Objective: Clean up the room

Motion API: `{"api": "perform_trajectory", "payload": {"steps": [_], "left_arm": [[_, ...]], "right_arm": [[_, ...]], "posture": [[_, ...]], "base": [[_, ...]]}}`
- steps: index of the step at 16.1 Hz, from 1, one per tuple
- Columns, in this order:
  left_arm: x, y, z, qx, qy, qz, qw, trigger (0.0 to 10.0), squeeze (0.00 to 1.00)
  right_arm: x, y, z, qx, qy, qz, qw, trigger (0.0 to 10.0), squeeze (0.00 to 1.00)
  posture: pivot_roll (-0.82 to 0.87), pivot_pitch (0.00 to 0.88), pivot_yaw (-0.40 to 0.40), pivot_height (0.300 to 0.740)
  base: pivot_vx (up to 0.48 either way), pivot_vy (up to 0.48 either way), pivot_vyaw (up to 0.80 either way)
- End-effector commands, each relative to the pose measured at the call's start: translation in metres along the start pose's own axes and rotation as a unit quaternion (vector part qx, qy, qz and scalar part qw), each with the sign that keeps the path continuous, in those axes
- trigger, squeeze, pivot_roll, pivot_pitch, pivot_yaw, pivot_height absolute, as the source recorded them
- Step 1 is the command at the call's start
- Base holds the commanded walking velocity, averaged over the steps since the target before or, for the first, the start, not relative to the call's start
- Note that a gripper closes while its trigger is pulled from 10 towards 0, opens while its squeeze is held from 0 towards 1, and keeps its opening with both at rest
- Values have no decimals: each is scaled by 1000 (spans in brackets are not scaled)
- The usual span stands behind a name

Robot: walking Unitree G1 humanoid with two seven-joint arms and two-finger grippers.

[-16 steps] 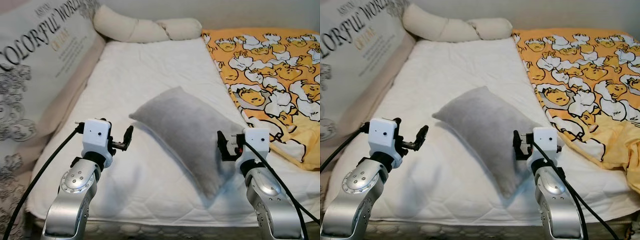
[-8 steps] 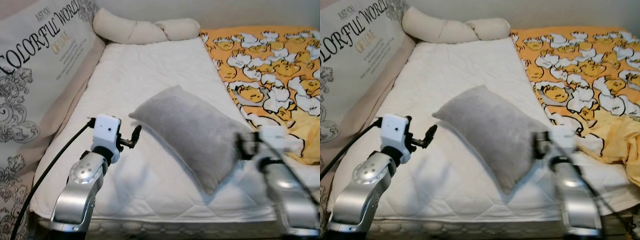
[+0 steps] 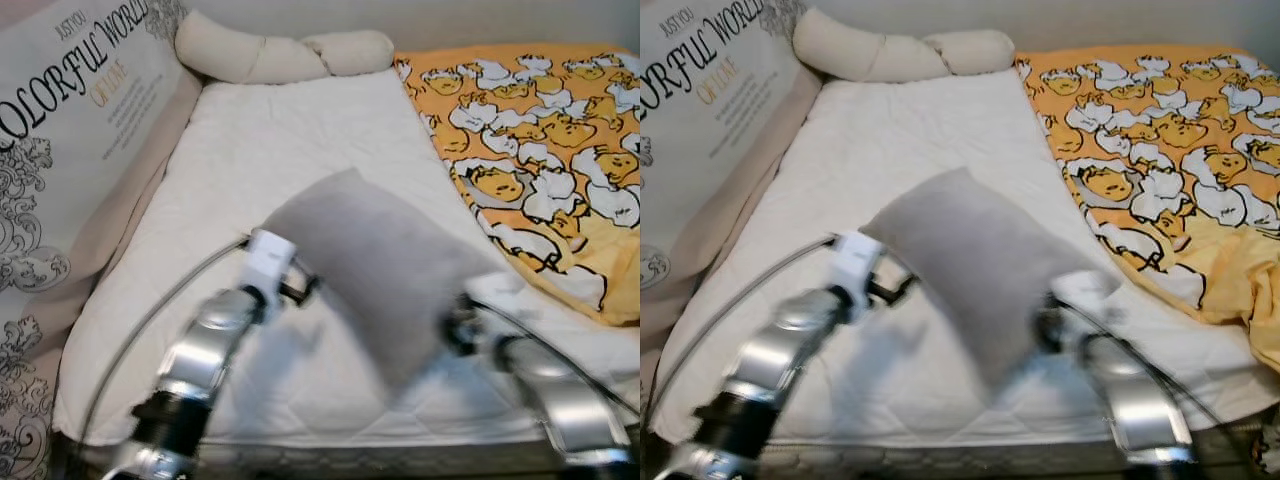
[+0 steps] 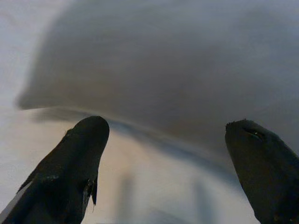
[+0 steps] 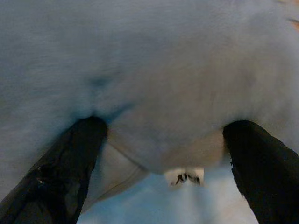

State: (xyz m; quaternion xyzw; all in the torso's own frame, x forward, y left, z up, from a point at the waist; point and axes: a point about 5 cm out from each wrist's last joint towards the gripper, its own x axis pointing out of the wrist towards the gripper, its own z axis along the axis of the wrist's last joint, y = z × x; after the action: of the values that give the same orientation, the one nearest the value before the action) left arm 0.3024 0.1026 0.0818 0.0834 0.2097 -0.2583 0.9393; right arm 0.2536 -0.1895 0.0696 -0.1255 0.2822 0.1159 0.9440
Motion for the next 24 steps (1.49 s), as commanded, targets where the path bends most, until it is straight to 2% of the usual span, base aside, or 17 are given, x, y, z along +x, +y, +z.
{"api": "perform_trajectory", "payload": {"steps": [1, 4, 5, 7, 8, 11, 14, 15, 17, 18, 19, 20, 22, 23, 24], "left_arm": [[13, -7, -6, 19, 33, -25, 999, 10000, 0], [38, -25, -9, 36, 73, -53, 995, 10000, 0], [42, -24, -6, 36, 73, -48, 996, 10000, 0], [44, -12, 11, -1, 44, -26, 999, 10000, 0], [44, -8, 14, -3, 38, -23, 999, 10000, 0], [32, 32, 23, -20, 18, 19, 999, 10000, 0], [6, 73, 22, 7, 22, 54, 998, 10000, 0], [3, 77, 22, 8, 21, 56, 998, 10000, 0], [-5, 83, 23, 24, 24, 51, 998, 10000, 0], [-7, 83, 23, 35, 27, 42, 998, 10000, 0], [-7, 81, 22, 46, 31, 31, 998, 10000, 0], [-7, 76, 21, 44, 35, 14, 998, 10000, 0], [-7, 75, 23, 49, 28, 13, 998, 10000, 0], [-7, 78, 26, 52, 17, 22, 998, 10000, 0], [-6, 82, 29, 47, 6, 38, 998, 10000, 0]], "right_arm": [[1, 20, 21, -15, -26, 58, 998, 10000, 0], [-1, 42, 46, -13, -54, 121, 991, 10000, 0], [-4, 45, 53, -5, -61, 133, 989, 10000, 0], [-15, 54, 68, 19, -77, 175, 981, 10000, 0], [-18, 55, 71, 26, -81, 183, 979, 10000, 0], [-36, 71, 84, 36, -91, 250, 963, 10000, 0], [-45, 78, 84, 21, -78, 282, 956, 10000, 0], [-47, 77, 83, 19, -77, 282, 956, 10000, 0], [-57, 71, 84, -4, -80, 302, 950, 10000, 0], [-70, 64, 83, -33, -82, 336, 938, 10000, 0], [-81, 54, 82, -60, -84, 358, 928, 10000, 0], [-91, 34, 82, -74, -86, 362, 925, 10000, 0], [-96, 19, 82, -83, -85, 359, 926, 10000, 0], [-95, 2, 82, -86, -84, 334, 935, 10000, 0], [-87, -13, 83, -69, -91, 291, 950, 10000, 0]], "posture": [[-50, 0, 55, 740], [-64, 0, 59, 740], [-67, 0, 62, 740], [-73, 0, 66, 740], [-73, 0, 67, 740], [-71, 0, 68, 740], [-56, 0, 66, 740], [-55, 0, 66, 740], [-49, 0, 66, 740], [-46, 0, 68, 740], [-48, 0, 71, 740], [-53, 0, 77, 740], [-53, 0, 78, 740], [-58, 0, 82, 740], [-66, 0, 87, 740]], "base": [[0, 0, 0], [0, 0, 0], [0, 0, 0], [0, 0, 0], [0, 0, 0], [0, 0, 0], [0, 0, 0], [0, 0, 0], [0, 0, 0], [0, 0, 0], [0, 0, 0], [0, 0, 0], [0, 0, 0], [0, 0, 0], [0, 0, 0]]}}
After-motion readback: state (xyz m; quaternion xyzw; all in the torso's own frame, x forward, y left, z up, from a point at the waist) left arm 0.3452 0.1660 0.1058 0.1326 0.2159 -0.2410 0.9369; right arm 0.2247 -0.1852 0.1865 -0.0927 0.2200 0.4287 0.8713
